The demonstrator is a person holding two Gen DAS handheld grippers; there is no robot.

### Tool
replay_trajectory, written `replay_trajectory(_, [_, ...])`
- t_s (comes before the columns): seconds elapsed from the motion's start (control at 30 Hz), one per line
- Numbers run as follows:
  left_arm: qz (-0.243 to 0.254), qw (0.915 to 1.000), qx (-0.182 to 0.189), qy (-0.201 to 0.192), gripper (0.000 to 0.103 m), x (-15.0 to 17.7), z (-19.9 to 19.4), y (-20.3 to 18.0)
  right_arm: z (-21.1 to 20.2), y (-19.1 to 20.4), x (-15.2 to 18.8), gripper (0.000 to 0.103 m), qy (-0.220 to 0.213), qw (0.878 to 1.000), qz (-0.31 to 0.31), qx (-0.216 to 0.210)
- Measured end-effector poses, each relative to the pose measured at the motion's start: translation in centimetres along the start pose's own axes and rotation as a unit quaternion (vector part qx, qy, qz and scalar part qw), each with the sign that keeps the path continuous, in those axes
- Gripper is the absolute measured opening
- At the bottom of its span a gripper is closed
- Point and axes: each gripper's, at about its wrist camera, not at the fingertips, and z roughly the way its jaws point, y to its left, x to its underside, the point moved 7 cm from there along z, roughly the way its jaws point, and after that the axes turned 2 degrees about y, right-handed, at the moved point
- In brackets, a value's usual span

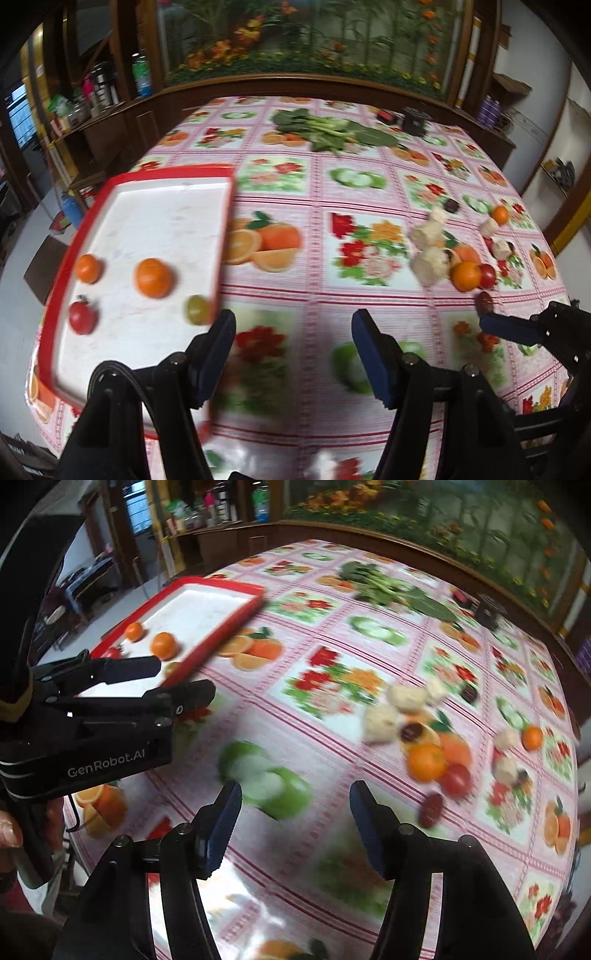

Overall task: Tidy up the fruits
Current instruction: 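Lift both grippers away from the tray toward the remaining fruits, then grasp a beige cylindrical piece with the left gripper while the right gripper grasps a red date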

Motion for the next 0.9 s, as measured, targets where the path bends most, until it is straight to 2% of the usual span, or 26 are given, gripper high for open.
replay_trajectory(0.43, [0.062, 0.9962, 0.050, 0.037, 0.068, -0.5, 3.1, -9.9, -2.0, -11.8, 5.4, 0.060, 0.004, 0.994, 0.091, 0.055])
replay_trajectory(0.63, [0.081, 0.9944, 0.052, 0.043, 0.068, -2.1, 5.4, -12.5, -2.4, -13.9, 7.4, 0.060, 0.007, 0.992, 0.114, 0.050])
replay_trajectory(0.8, [0.076, 0.9950, 0.054, 0.037, 0.068, -3.3, 6.7, -12.7, -2.4, -14.3, 7.9, 0.060, 0.005, 0.992, 0.121, 0.039])
replay_trajectory(0.87, [0.069, 0.9946, 0.064, 0.043, 0.053, -3.4, 7.4, -12.7, -2.4, -14.4, 7.8, 0.060, 0.002, 0.992, 0.123, 0.035])
replay_trajectory(0.9, [0.066, 0.9939, 0.074, 0.050, 0.042, -3.4, 7.9, -12.7, -2.4, -14.4, 7.7, 0.060, 0.001, 0.992, 0.123, 0.032])
